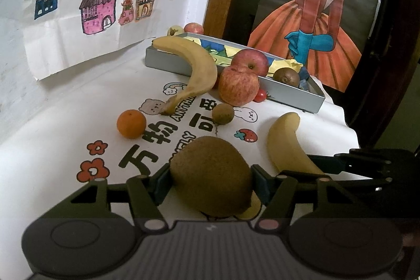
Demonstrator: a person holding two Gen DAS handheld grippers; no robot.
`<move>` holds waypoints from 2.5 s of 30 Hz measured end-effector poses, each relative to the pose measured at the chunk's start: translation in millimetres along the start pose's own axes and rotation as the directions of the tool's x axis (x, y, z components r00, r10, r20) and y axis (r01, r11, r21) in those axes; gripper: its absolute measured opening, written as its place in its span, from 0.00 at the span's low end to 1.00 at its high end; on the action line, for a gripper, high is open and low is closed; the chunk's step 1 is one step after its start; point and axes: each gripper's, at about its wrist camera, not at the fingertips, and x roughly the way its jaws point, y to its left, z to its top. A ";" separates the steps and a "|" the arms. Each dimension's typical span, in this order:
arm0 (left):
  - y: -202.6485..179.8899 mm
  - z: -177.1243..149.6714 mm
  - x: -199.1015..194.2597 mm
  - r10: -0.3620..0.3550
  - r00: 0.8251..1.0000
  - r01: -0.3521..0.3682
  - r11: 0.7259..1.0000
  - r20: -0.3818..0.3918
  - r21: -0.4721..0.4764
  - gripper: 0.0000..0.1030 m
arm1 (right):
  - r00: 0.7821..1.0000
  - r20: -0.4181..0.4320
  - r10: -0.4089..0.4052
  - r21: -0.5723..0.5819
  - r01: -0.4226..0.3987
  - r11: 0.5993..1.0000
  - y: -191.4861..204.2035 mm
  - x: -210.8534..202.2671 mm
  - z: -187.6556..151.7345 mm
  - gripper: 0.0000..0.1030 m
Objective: Organize fruits
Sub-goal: 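Hold the kiwi in the left gripper while the right gripper lifts the banana, then carry the kiwi with the left tool over the tray while the right tool carries the banana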
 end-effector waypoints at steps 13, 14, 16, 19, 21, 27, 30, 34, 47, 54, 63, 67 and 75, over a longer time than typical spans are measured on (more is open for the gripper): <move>0.1 0.0 -1.3 0.000 1.000 0.000 1.000 0.002 -0.007 0.66 | 0.999 -0.012 -0.035 -0.036 0.035 0.999 6.4 16.7 9.5 0.47; 0.5 -0.2 -1.4 0.000 1.000 0.000 1.000 0.001 -0.007 0.66 | 1.000 -0.010 -0.029 -0.031 0.028 0.999 5.7 16.6 9.6 0.45; 0.5 -0.1 -1.3 0.000 1.000 0.000 1.000 0.001 -0.008 0.66 | 1.000 -0.009 -0.018 -0.026 0.018 0.999 3.9 15.8 9.2 0.41; 0.5 -0.2 -1.6 0.002 1.000 -0.002 1.000 0.001 -0.015 0.65 | 1.000 -0.005 0.006 -0.009 -0.006 1.000 1.0 14.4 9.0 0.37; -0.1 -0.2 -1.8 0.004 1.000 -0.004 1.000 0.000 -0.019 0.65 | 1.000 -0.001 0.031 0.019 -0.031 0.999 -3.3 13.0 8.4 0.36; -1.4 0.4 -2.2 0.002 1.000 -0.002 0.999 -0.006 -0.038 0.65 | 0.996 0.043 0.077 0.084 -0.081 0.993 -14.7 4.5 6.3 0.36; -2.2 1.2 -1.5 -0.003 1.000 0.003 0.999 -0.010 -0.051 0.65 | 0.994 0.052 0.097 0.103 -0.102 0.989 -18.3 1.1 4.3 0.36; -6.2 1.9 -2.3 -0.006 1.000 0.006 0.999 -0.006 -0.051 0.65 | 0.991 0.073 0.113 0.136 -0.122 0.983 -25.6 -4.6 1.2 0.36; -19.9 18.3 -11.3 0.012 0.999 -0.011 1.000 0.040 -0.030 0.65 | 0.981 0.143 0.130 0.206 -0.158 0.966 -41.9 -21.2 -5.0 0.36; -32.5 41.6 -23.7 0.004 0.997 -0.003 1.000 0.078 -0.012 0.65 | 0.971 0.198 0.136 0.217 -0.179 0.960 -50.6 -36.9 3.5 0.36; -57.2 93.8 -47.9 -0.007 0.982 0.000 0.999 0.189 0.040 0.66 | 0.956 0.279 0.097 0.196 -0.155 0.968 -78.6 -61.0 29.9 0.36; -67.9 117.3 -53.6 -0.014 0.968 0.000 0.998 0.251 0.056 0.66 | 0.948 0.313 0.065 0.183 -0.127 0.975 -88.8 -69.8 48.1 0.36; -68.9 157.0 -30.0 -0.007 0.943 -0.008 0.999 0.332 0.044 0.66 | 0.933 0.361 0.005 0.173 -0.072 0.982 -108.6 -67.7 79.1 0.36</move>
